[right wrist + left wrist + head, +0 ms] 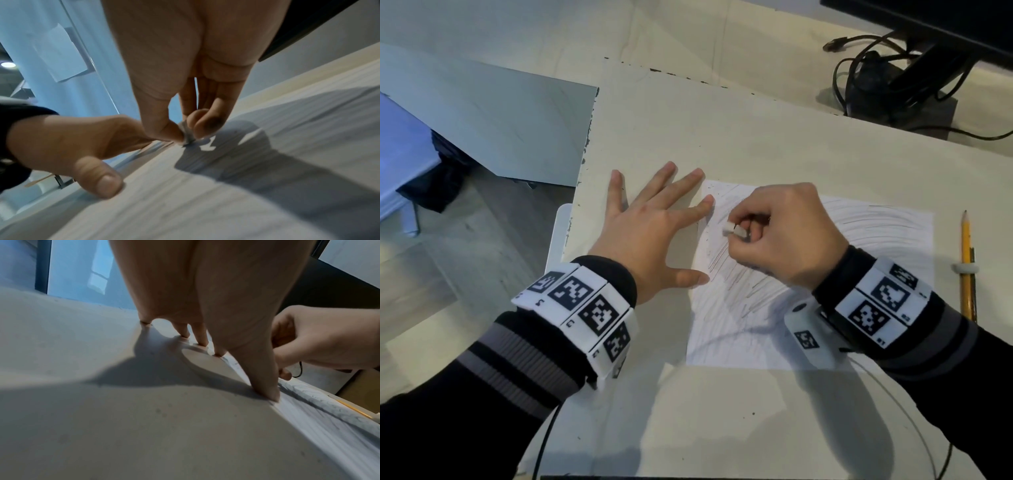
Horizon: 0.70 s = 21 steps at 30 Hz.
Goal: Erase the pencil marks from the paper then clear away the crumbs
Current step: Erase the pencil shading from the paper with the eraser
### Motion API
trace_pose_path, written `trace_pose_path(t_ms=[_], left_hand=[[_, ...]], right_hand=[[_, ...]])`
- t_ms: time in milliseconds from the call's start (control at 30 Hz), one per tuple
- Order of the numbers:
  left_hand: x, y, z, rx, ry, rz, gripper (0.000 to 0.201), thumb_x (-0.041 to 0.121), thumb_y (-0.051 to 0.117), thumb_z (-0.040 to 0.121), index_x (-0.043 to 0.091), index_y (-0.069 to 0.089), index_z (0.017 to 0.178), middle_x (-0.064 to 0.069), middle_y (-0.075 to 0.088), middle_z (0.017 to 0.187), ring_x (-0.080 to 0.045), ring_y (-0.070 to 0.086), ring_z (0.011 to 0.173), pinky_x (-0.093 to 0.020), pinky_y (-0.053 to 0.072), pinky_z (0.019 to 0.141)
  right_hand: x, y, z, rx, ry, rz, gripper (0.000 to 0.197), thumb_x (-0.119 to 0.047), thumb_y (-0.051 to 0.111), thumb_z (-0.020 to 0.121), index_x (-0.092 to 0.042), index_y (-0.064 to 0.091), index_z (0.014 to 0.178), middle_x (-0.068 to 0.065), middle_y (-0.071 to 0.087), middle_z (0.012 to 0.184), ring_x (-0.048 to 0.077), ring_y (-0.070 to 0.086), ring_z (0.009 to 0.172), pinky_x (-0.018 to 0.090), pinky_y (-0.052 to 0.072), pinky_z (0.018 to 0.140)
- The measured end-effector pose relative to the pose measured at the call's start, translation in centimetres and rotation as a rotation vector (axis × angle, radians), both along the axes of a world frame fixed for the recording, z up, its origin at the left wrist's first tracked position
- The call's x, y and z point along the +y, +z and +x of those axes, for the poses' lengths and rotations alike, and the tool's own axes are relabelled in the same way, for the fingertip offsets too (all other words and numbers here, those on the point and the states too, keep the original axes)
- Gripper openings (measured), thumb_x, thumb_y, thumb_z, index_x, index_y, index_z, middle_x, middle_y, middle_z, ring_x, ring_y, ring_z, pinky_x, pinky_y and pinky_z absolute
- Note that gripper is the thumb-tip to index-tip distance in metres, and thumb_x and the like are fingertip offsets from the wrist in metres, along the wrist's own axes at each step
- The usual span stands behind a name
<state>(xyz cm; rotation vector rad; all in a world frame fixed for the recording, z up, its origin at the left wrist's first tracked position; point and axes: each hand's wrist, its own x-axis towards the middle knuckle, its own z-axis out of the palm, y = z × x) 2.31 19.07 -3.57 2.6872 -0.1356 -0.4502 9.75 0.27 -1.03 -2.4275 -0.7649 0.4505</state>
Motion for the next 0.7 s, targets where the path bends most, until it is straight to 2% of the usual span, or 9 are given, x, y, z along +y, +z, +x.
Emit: trace_pose_path(t_ms=[67, 133, 200, 300, 433, 567, 700], left_hand=[[0.0, 0.0, -0.1, -0.001, 0.004, -0.011, 0.097, 0.069, 0.072, 0.068, 0.043, 0.03, 0.151, 0.017, 0.001, 0.164, -0.009, -0.01, 0.151, -0.066, -0.007, 0.115], [0.0, 0.1, 0.0, 0.001, 0.011, -0.022, 0.097, 0.069, 0.073, 0.067, 0.043, 0.031, 0.151, 0.018, 0.002, 0.164, -0.009, -0.009, 0.151, -0.066, -0.007, 0.115], [-0.1, 0.2, 0.1, 0.008, 0.016, -0.015, 0.097, 0.069, 0.073, 0.067, 0.044, 0.03, 0.15, 0.018, 0.002, 0.164, -0.008, -0.01, 0.151, -0.066, -0.007, 0.115], [-0.1, 0.3, 0.2, 0.021, 0.02, -0.005, 0.098, 0.068, 0.074, 0.067, 0.045, 0.028, 0.15, 0.019, 0.0, 0.164, -0.007, -0.012, 0.15, -0.066, -0.007, 0.115], [-0.2, 0.3, 0.2, 0.019, 0.022, -0.01, 0.099, 0.067, 0.075, 0.067, 0.044, 0.028, 0.151, 0.018, 0.0, 0.164, -0.008, -0.011, 0.15, -0.066, -0.007, 0.115], [-0.2, 0.4, 0.2, 0.032, 0.023, 0.004, 0.099, 0.067, 0.074, 0.068, 0.045, 0.025, 0.152, 0.019, -0.002, 0.164, -0.007, -0.014, 0.15, -0.064, -0.008, 0.116], [-0.2, 0.4, 0.2, 0.039, 0.023, 0.006, 0.099, 0.068, 0.073, 0.069, 0.046, 0.023, 0.152, 0.02, -0.004, 0.163, -0.007, -0.015, 0.15, -0.063, -0.009, 0.116]], right_hand=[[0.2, 0.0, -0.4, 0.005, 0.044, -0.001, 0.009, -0.015, 0.071, 0.068, -0.017, 0.075, 0.076, -0.007, 0.065, 0.066, 0.009, 0.058, 0.059, 0.03, 0.052, 0.061], [0.3, 0.2, -1.3, 0.093, 0.124, -0.014, 0.01, -0.013, 0.072, 0.069, -0.017, 0.076, 0.078, -0.007, 0.065, 0.066, 0.009, 0.058, 0.059, 0.027, 0.052, 0.06], [0.2, 0.3, -0.5, 0.087, 0.085, -0.032, 0.011, -0.015, 0.073, 0.07, -0.017, 0.077, 0.08, -0.008, 0.066, 0.066, 0.008, 0.059, 0.059, 0.026, 0.053, 0.061], [0.0, 0.2, 1.1, -0.018, -0.049, -0.004, 0.011, -0.016, 0.073, 0.068, -0.017, 0.077, 0.078, -0.008, 0.067, 0.067, 0.009, 0.06, 0.059, 0.029, 0.055, 0.063], [0.4, 0.4, 0.3, 0.008, 0.063, -0.032, 0.011, -0.013, 0.072, 0.068, -0.016, 0.076, 0.077, -0.008, 0.065, 0.066, 0.009, 0.058, 0.059, 0.028, 0.053, 0.062], [0.2, 0.5, 1.7, -0.058, -0.027, -0.041, 0.01, -0.016, 0.073, 0.069, -0.017, 0.076, 0.078, -0.008, 0.067, 0.068, 0.009, 0.06, 0.061, 0.032, 0.055, 0.065], [0.5, 0.6, 0.7, -0.007, 0.112, -0.064, 0.01, -0.014, 0.07, 0.07, -0.017, 0.075, 0.077, -0.008, 0.064, 0.066, 0.009, 0.057, 0.059, 0.03, 0.053, 0.062]])
